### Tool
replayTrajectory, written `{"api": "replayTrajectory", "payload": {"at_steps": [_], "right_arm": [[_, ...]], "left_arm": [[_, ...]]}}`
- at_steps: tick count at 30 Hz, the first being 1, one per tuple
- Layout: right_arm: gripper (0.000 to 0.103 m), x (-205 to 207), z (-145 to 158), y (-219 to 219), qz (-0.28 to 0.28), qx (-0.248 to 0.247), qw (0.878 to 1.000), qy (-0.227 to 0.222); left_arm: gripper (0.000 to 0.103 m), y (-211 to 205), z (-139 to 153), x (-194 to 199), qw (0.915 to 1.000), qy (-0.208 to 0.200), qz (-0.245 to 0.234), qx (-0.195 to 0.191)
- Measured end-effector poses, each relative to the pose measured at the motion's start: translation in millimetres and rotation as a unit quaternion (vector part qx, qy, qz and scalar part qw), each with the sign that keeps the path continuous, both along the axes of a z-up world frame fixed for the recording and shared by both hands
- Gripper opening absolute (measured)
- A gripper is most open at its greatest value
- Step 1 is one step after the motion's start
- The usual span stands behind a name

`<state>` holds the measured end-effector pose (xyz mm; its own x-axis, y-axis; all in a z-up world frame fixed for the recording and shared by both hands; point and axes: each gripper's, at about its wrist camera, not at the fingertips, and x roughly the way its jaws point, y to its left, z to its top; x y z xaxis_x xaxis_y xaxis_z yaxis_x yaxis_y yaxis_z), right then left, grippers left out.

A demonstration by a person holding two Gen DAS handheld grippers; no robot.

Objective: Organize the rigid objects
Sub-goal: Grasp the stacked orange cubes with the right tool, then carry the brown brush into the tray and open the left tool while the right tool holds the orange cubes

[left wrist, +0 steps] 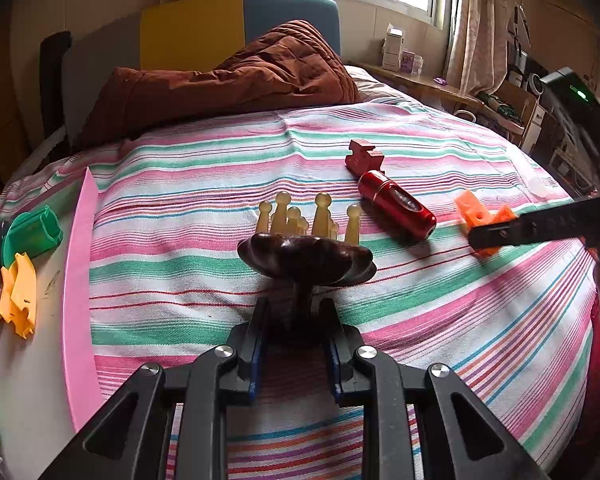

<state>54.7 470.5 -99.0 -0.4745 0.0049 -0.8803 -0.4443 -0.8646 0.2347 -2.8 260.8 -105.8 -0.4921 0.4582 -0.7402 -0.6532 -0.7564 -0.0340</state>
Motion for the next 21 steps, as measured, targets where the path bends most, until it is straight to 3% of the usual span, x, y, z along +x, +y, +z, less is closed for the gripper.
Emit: {"api": "replayTrajectory", "payload": {"at_steps": [5,10,21], "right_arm": [[0.027,9.1,-2.7,16.3,-0.029,-0.051,0.998,0.021],[0.027,8.7,0.9,17.9,-0.034,-0.059,0.997,0.022],[0.024,5.7,2.8,12.2,-0.019,-0.016,1.0,0.014]], "left_arm": [[0.024,0.5,0.1,0.6,1.0,0.002,0.0,-0.003],[0.024,1.3,0.3,1.8,1.0,0.005,0.001,-0.006],[0.024,-0.4,1.8,1.5,1.0,-0.003,0.002,-0.003]]}}
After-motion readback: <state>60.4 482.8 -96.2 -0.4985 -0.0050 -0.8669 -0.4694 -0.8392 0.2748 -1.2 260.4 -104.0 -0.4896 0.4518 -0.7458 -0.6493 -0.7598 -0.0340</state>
